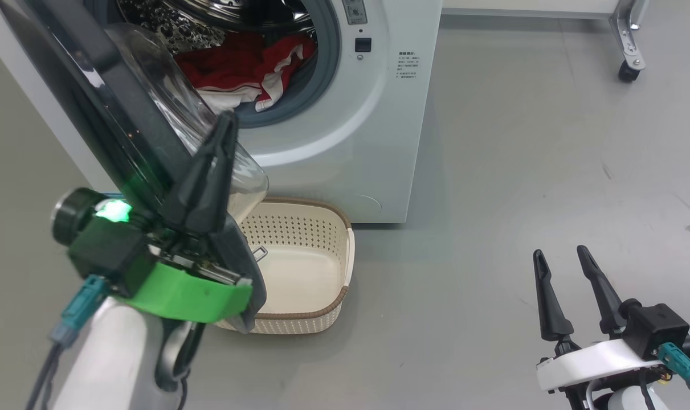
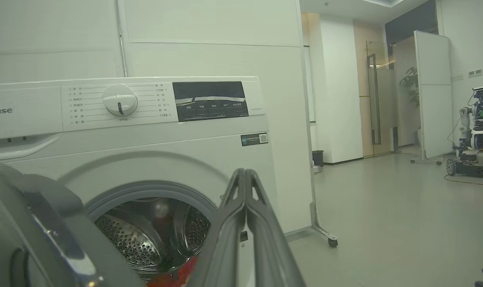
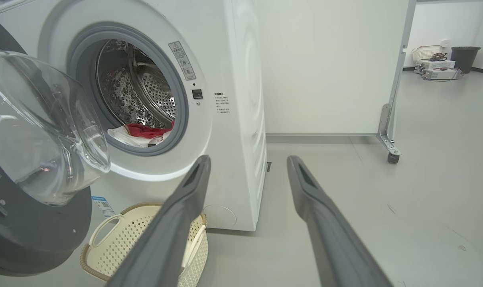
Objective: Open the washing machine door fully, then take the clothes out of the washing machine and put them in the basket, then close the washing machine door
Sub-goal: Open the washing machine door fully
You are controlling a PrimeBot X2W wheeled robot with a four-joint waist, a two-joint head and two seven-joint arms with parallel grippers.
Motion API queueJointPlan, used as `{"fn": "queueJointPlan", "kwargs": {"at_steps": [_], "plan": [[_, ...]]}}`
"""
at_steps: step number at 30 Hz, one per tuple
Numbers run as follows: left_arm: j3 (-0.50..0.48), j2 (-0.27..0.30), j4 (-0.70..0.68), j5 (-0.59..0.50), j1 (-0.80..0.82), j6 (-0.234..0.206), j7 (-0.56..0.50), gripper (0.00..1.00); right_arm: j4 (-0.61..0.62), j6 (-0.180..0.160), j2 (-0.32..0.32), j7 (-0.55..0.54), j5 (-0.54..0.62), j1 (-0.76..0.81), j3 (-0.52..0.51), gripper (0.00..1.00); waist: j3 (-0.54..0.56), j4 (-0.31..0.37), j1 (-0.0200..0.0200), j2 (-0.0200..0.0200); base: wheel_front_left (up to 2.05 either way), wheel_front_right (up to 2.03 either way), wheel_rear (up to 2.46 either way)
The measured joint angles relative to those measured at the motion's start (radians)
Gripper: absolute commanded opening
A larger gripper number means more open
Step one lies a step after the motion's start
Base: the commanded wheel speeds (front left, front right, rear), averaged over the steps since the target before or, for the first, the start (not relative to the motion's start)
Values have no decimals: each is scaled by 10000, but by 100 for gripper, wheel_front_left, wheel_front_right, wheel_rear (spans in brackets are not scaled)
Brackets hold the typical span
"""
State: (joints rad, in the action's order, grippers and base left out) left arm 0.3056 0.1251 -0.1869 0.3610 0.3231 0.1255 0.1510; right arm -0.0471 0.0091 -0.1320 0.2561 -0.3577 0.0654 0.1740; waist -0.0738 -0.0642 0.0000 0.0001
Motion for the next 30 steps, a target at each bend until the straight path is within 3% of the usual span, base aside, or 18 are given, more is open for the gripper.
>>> {"fn": "queueJointPlan", "kwargs": {"at_steps": [12, 30], "plan": [[1081, 50, 1216, 451, -1182, 0, -1707, 0, -90, 75, 98, 0, 121, -1, -198, 100, 25, 180, 0, 0, 0, 0, 0], [1085, -173, 1929, 984, -1289, -2, -2311, 0, -182, 251, 276, 0, 259, -1, -343, 100, -4, 266, 0, 0, 0, 0, 0]]}}
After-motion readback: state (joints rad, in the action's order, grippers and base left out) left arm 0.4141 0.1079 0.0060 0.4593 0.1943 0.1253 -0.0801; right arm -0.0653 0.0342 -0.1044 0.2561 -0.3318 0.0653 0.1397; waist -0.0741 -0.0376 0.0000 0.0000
